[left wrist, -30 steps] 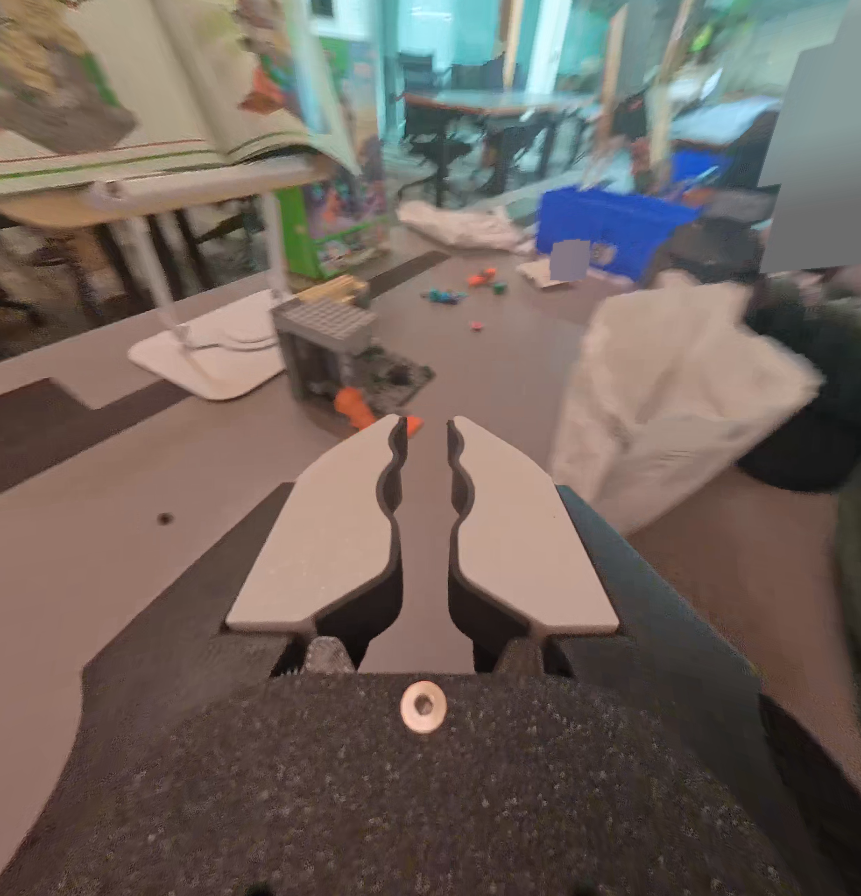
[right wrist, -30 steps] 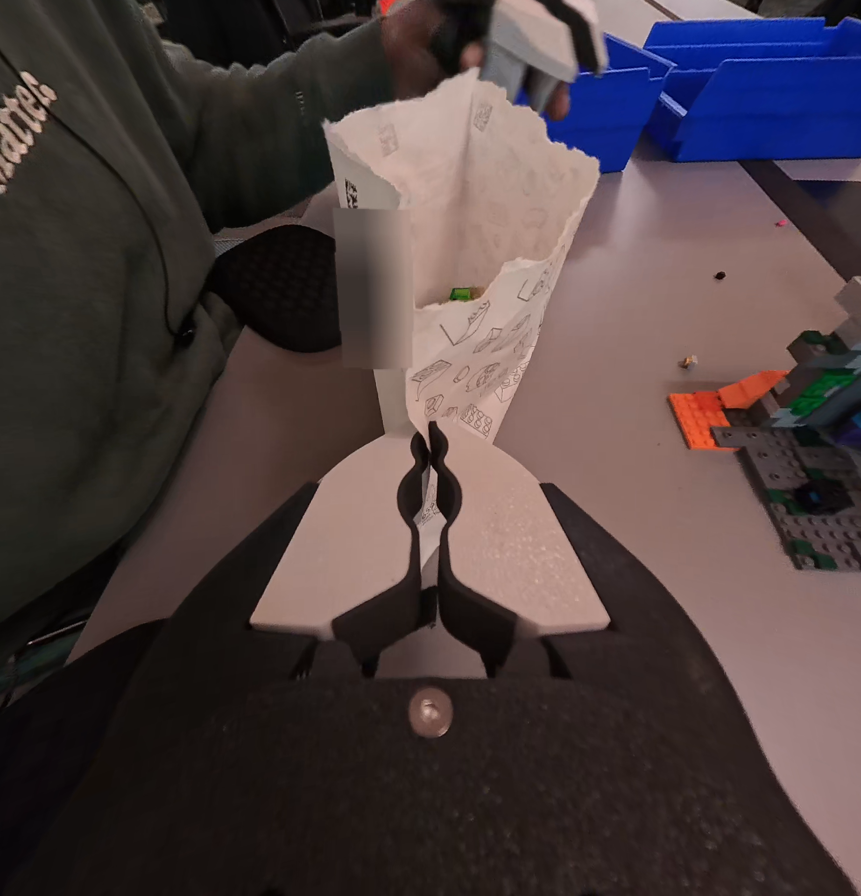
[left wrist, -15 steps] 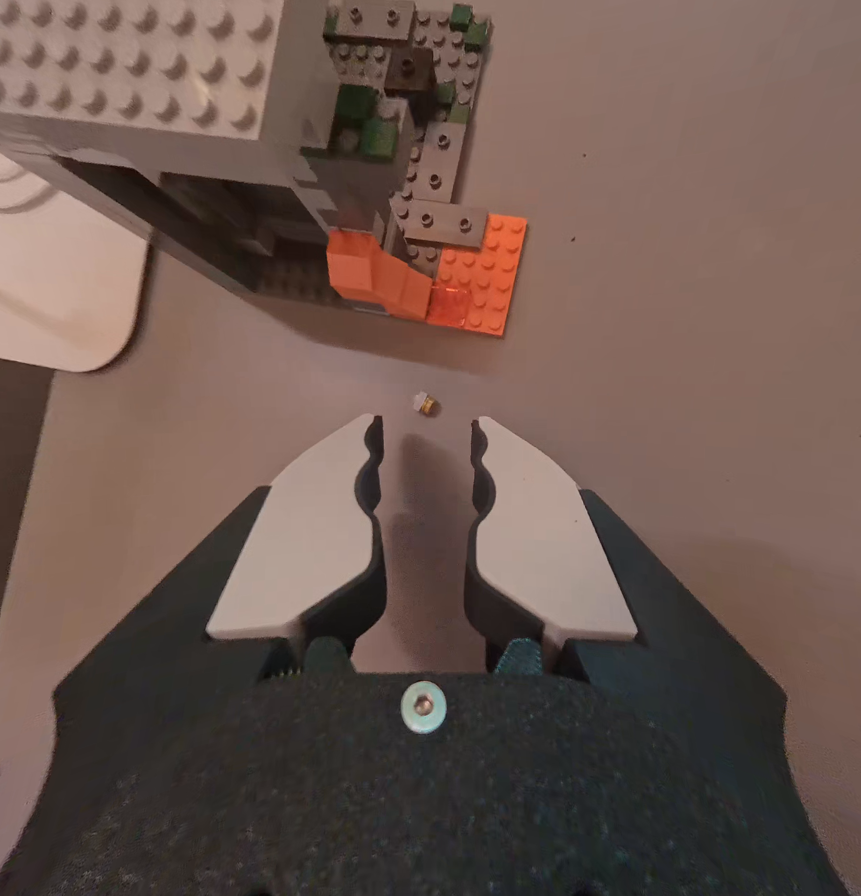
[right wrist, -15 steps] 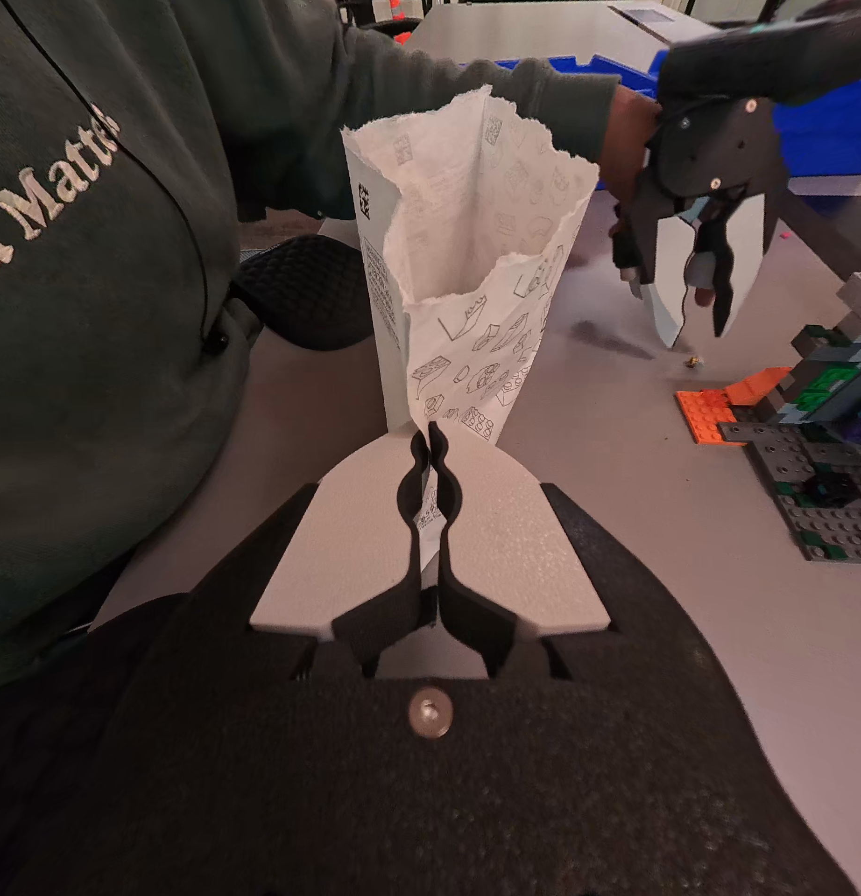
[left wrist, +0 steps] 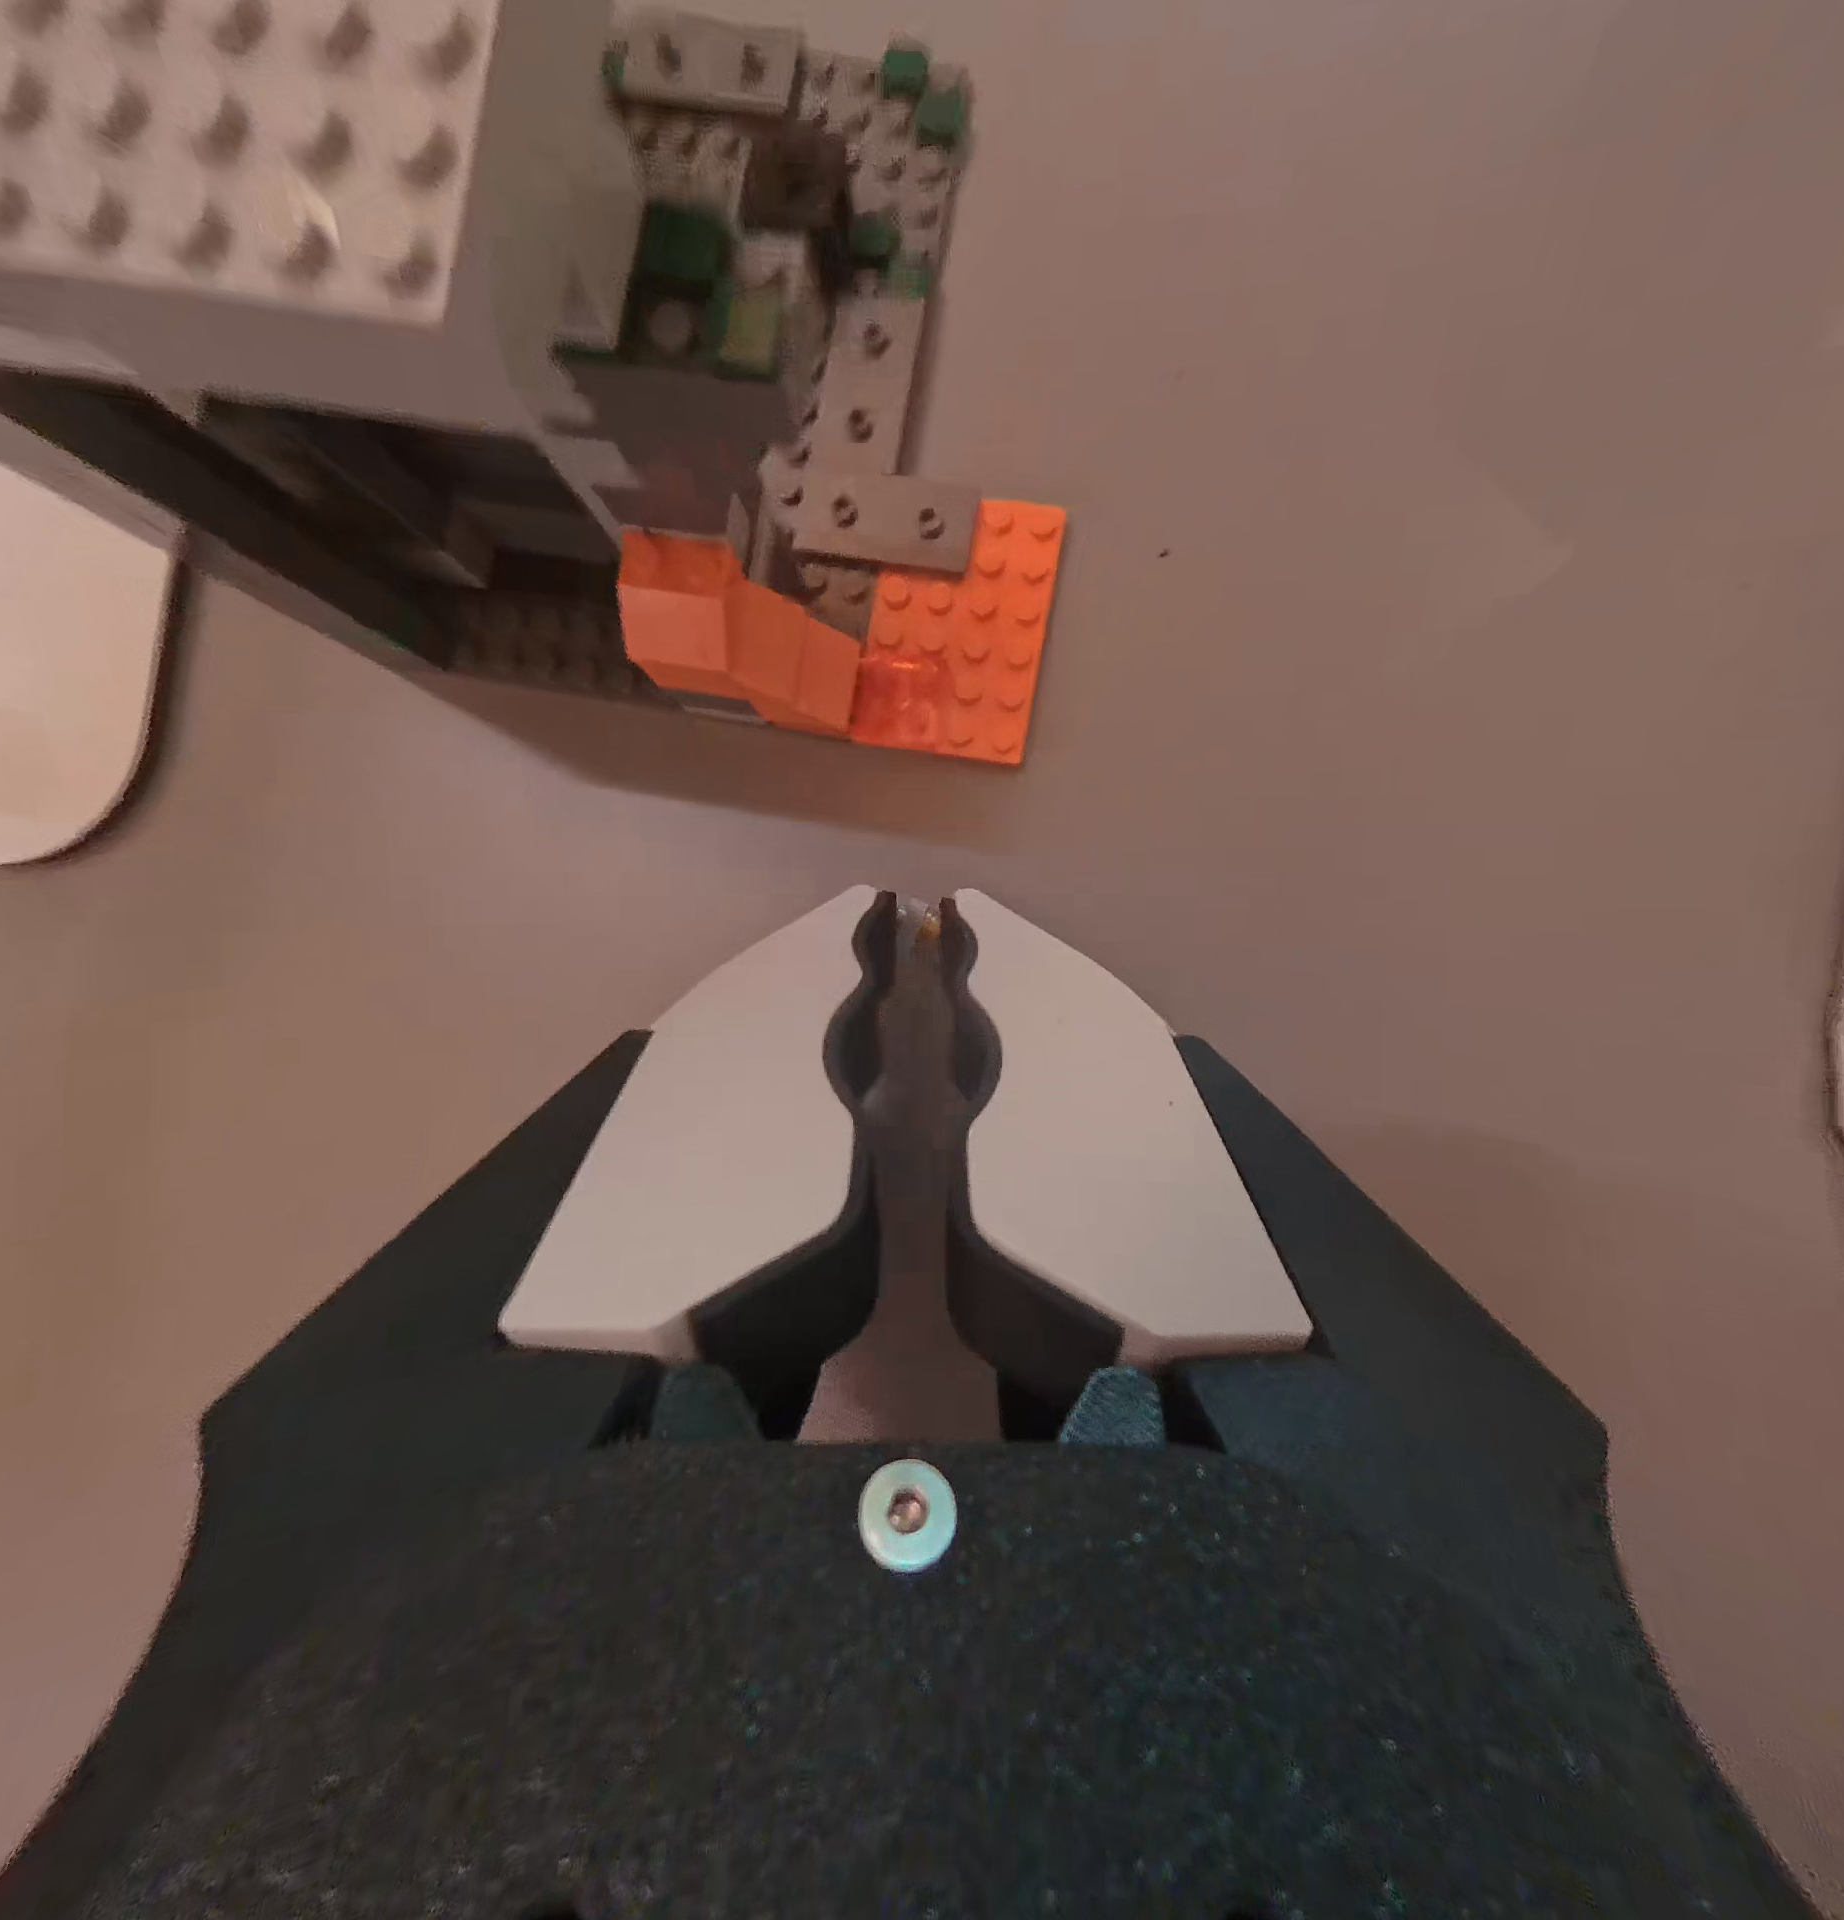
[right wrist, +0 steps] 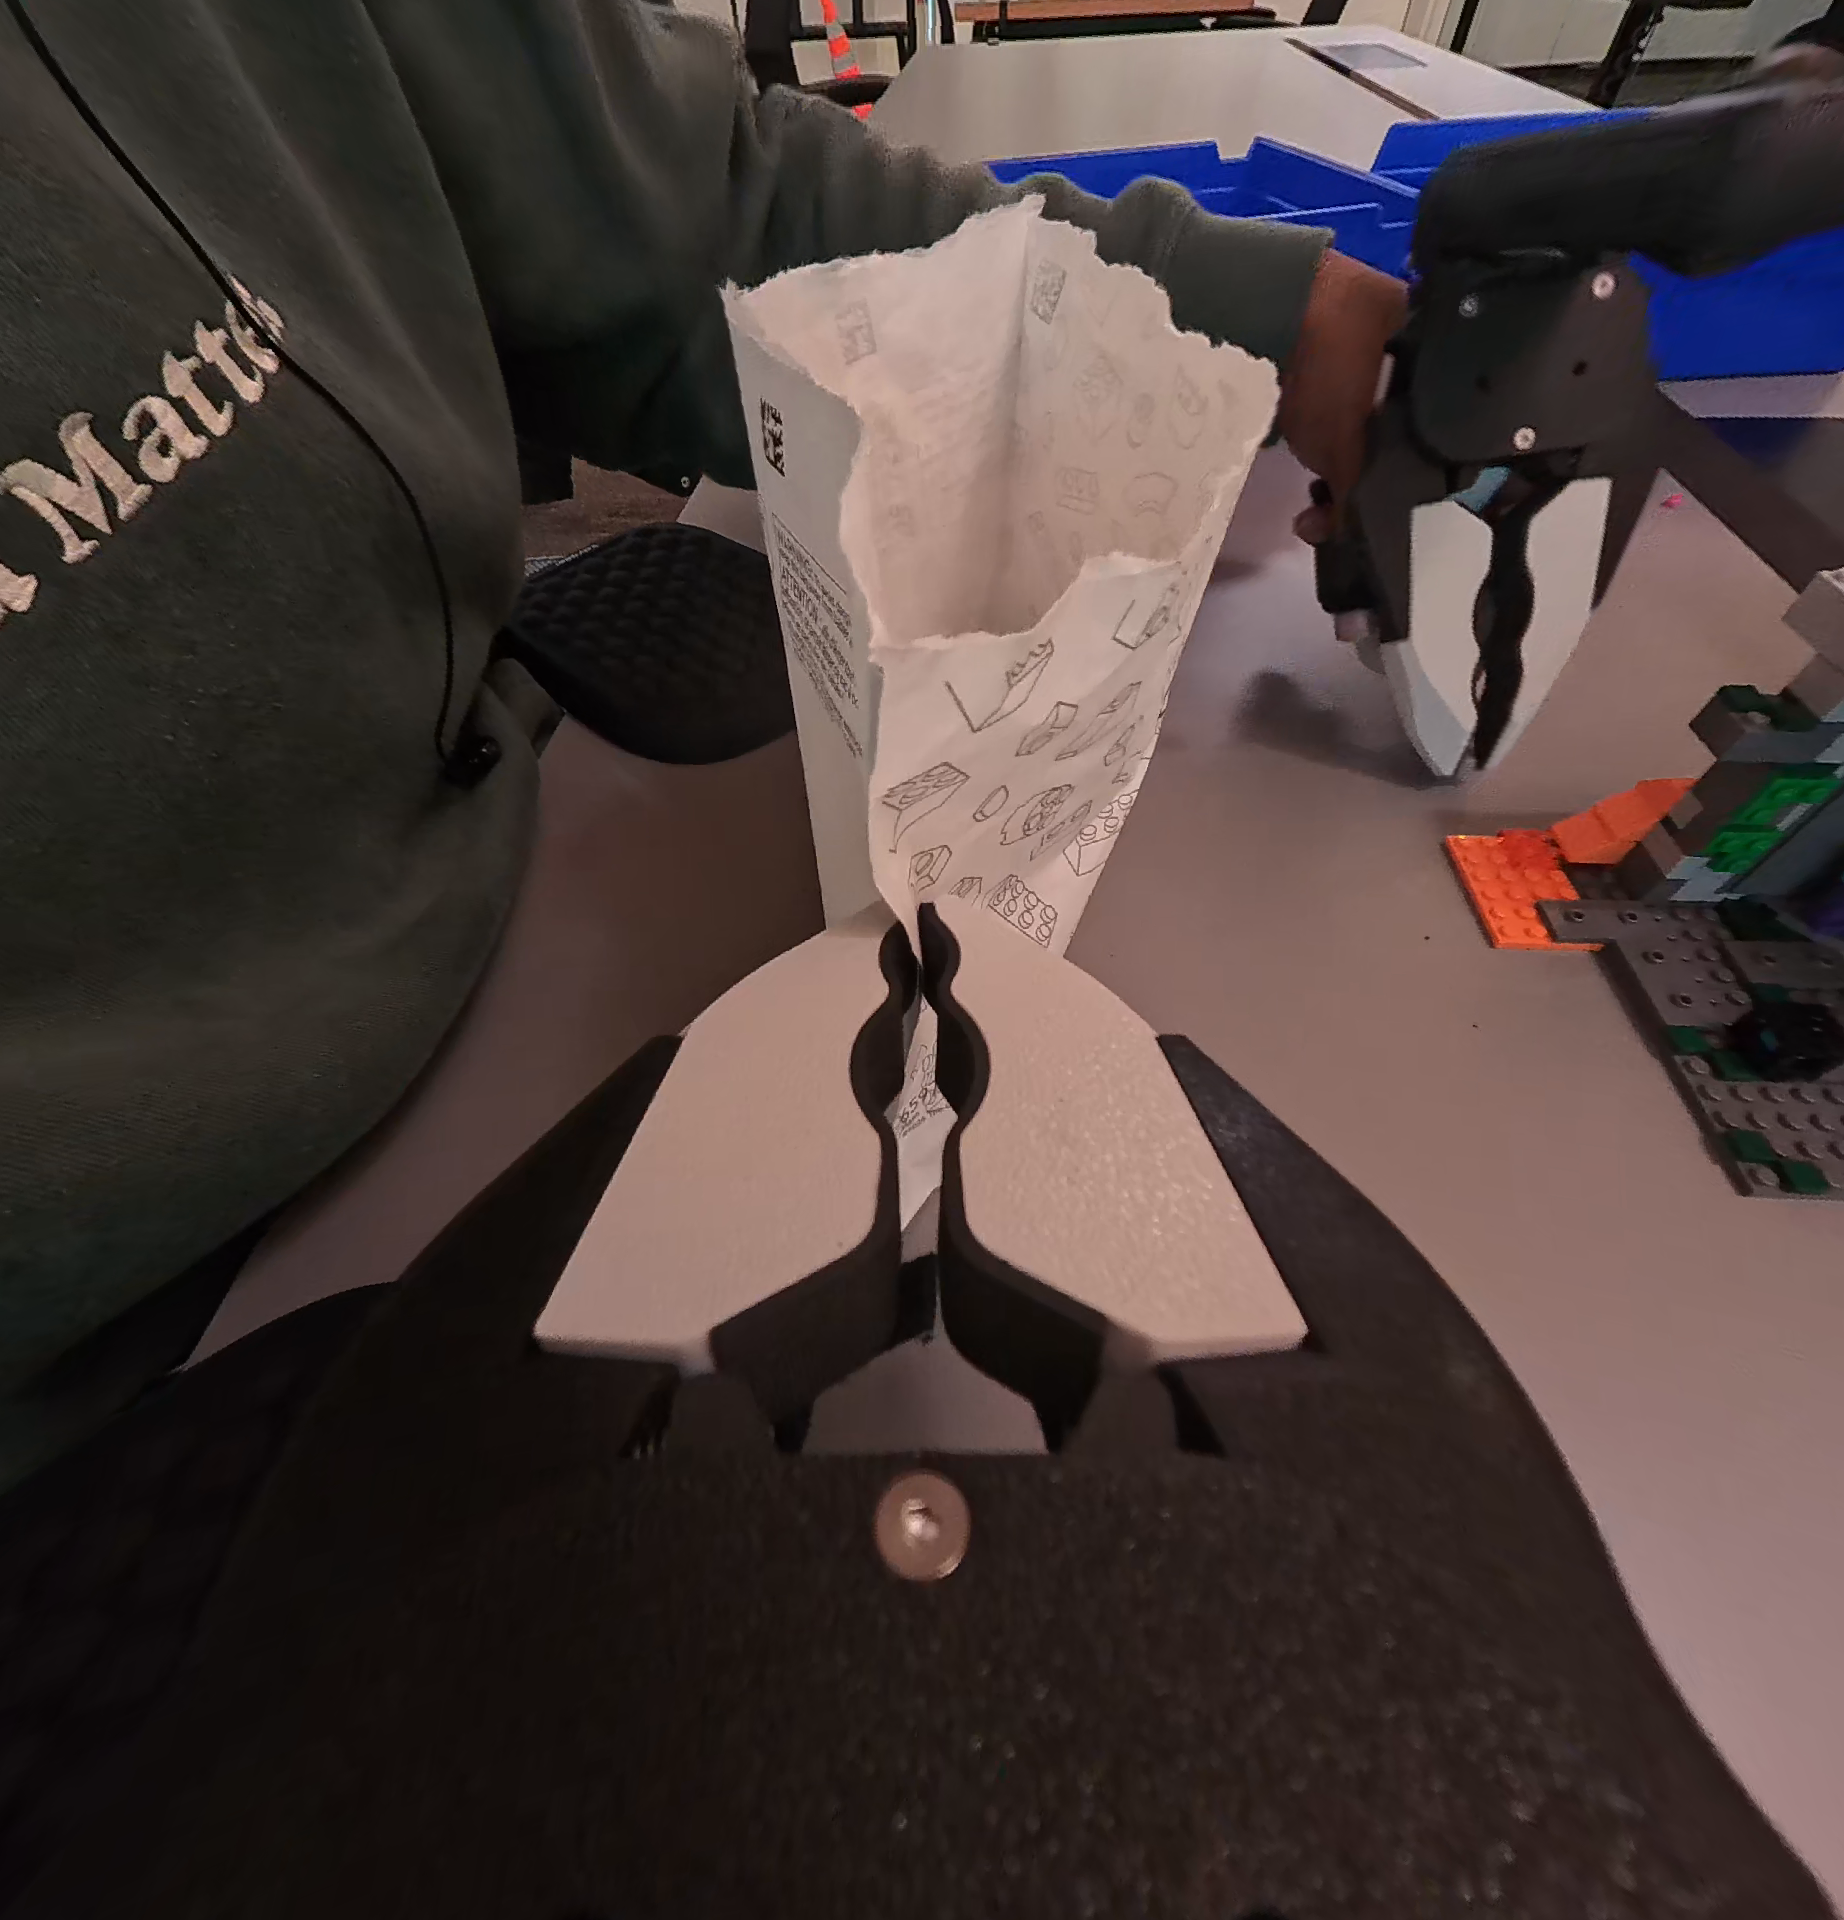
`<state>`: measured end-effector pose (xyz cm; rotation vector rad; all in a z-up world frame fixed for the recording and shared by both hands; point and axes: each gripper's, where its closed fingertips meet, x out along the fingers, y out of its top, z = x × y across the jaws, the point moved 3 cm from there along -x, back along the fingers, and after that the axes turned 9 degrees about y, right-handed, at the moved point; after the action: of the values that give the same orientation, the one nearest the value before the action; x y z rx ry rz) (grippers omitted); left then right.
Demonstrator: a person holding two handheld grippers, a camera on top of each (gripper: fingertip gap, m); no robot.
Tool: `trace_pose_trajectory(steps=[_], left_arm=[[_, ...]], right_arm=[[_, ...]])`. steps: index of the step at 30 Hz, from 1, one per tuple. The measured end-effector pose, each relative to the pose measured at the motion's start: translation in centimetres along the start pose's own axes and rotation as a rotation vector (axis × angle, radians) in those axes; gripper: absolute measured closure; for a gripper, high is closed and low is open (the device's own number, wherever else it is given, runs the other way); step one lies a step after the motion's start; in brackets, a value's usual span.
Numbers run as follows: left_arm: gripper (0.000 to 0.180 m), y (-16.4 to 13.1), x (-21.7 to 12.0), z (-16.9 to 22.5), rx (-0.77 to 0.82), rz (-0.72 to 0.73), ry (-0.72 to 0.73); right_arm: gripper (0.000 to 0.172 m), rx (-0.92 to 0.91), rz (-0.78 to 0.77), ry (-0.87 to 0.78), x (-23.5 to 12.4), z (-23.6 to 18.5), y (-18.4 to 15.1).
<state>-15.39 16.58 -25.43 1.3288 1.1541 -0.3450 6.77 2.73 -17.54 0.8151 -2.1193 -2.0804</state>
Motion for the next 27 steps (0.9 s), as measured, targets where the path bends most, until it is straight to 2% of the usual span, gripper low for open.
trace_pose_trajectory(steps=[1, 3, 6, 10, 12, 18, 21, 27], left_arm=[[0.172, 0.5, -0.6, 0.4, 0.005, 0.030, 0.005], [0.172, 1.8, -2.4, 1.4, 0.025, 0.086, 0.030], [0.172, 5.3, -6.5, 3.5, 0.071, 0.224, 0.049], [0.172, 10.7, -12.9, 8.3, 0.197, 0.423, -0.012], [0.172, 12.4, -14.8, 10.4, 0.266, 0.475, -0.039], [0.171, 12.8, -14.6, 13.8, 0.370, 0.414, -0.109], [0.157, 12.5, -14.2, 14.2, 0.357, 0.397, -0.137], [0.147, 12.3, -14.4, 14.4, 0.342, 0.407, -0.149]], right_arm=[[0.172, -0.001, -0.001, -0.003, 0.0, 0.0, 0.0], [0.172, -0.004, -0.003, -0.007, 0.0, 0.1, 0.0], [0.172, -0.006, -0.004, -0.004, 0.1, 0.0, 0.0], [0.172, -0.010, -0.007, -0.006, 0.2, 0.0, 0.1], [0.172, -0.011, -0.008, -0.008, 0.3, 0.0, 0.1], [0.172, -0.015, -0.011, -0.021, 0.3, 0.0, 0.1], [0.172, -0.015, -0.011, -0.021, 0.3, 0.0, 0.1], [0.172, -0.011, -0.005, -0.019, 0.4, 0.1, 0.1]])
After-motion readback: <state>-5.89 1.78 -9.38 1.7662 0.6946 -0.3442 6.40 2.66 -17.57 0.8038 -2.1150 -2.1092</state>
